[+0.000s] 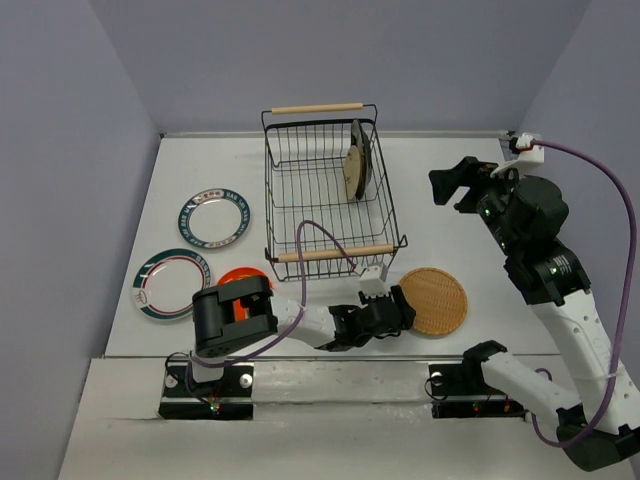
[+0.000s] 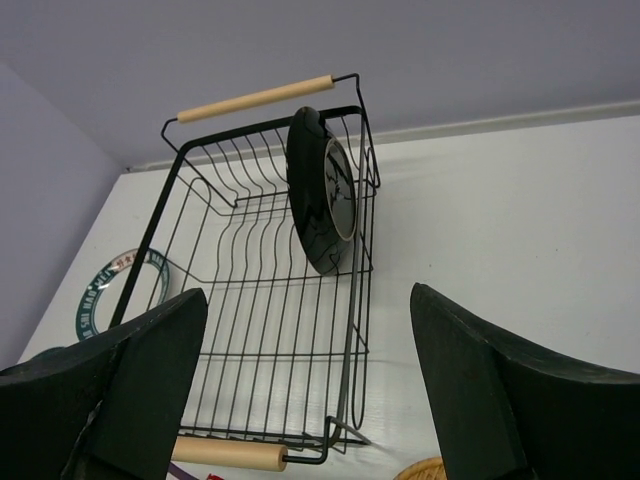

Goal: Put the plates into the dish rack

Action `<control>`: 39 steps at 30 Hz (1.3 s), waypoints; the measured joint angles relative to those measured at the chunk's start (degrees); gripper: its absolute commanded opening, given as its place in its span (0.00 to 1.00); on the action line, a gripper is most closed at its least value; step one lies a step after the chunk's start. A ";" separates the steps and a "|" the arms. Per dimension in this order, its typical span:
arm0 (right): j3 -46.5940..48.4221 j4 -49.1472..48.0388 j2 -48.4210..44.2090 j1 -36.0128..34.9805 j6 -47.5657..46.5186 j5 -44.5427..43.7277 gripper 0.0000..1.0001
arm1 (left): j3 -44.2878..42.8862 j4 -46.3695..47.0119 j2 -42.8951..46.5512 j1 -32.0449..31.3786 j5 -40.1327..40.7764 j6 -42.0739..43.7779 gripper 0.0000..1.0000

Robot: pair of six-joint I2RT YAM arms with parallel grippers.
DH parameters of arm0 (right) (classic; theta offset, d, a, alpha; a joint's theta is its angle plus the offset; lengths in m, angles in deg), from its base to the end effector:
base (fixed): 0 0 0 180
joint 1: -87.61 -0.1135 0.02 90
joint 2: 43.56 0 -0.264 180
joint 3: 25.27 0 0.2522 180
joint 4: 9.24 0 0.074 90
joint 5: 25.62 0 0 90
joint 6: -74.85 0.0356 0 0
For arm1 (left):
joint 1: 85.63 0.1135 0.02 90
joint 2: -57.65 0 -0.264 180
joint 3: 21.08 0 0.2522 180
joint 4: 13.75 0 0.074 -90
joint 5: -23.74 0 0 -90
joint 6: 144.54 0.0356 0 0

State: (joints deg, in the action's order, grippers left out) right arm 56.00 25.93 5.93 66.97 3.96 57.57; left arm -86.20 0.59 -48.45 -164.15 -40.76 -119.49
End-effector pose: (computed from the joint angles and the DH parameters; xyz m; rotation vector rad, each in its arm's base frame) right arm 0.1625 0.0567 0.4406 0.0703 1.6458 0.4350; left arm 0.0903 -0.3678 0.1542 -0.0444 2.1821 -1.1134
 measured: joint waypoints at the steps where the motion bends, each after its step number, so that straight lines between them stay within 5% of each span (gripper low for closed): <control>1: 0.00 0.02 0.00 0.00 -0.02 0.11 0.87 | -0.15 0.00 -0.39 0.00 0.31 -0.02 0.60; 8: 0.00 0.00 -0.04 0.00 -0.04 0.90 0.85 | -2.47 0.02 -3.82 0.28 1.42 -0.37 0.48; 10: 0.00 0.00 -0.09 0.00 -0.04 1.03 0.85 | -2.99 0.07 -4.79 0.26 1.53 -0.52 0.37; 12: 0.00 0.02 -0.09 0.00 -0.07 1.11 0.85 | -3.56 0.17 -5.70 0.37 1.57 -0.63 0.14; 14: 0.00 0.00 -0.09 0.00 -0.09 1.18 0.85 | -3.67 1.33 -5.90 0.59 1.51 -1.88 0.06; 26: 0.00 0.04 -0.44 0.00 -0.22 1.14 0.87 | 0.02 2.32 0.24 -1.38 -1.90 -2.38 0.06; 31: 0.00 0.90 -1.86 0.00 -0.59 1.99 0.88 | 0.26 -1.20 6.12 -5.11 -0.15 4.83 0.06; 39: 0.00 1.29 -7.58 0.04 -3.30 16.61 0.94 | 2.51 -2.80 23.93 -8.90 4.96 17.57 0.06</control>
State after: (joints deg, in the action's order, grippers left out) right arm 56.00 27.22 -1.65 67.01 0.66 74.18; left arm -83.68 -2.21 -24.52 -173.04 -35.80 -101.92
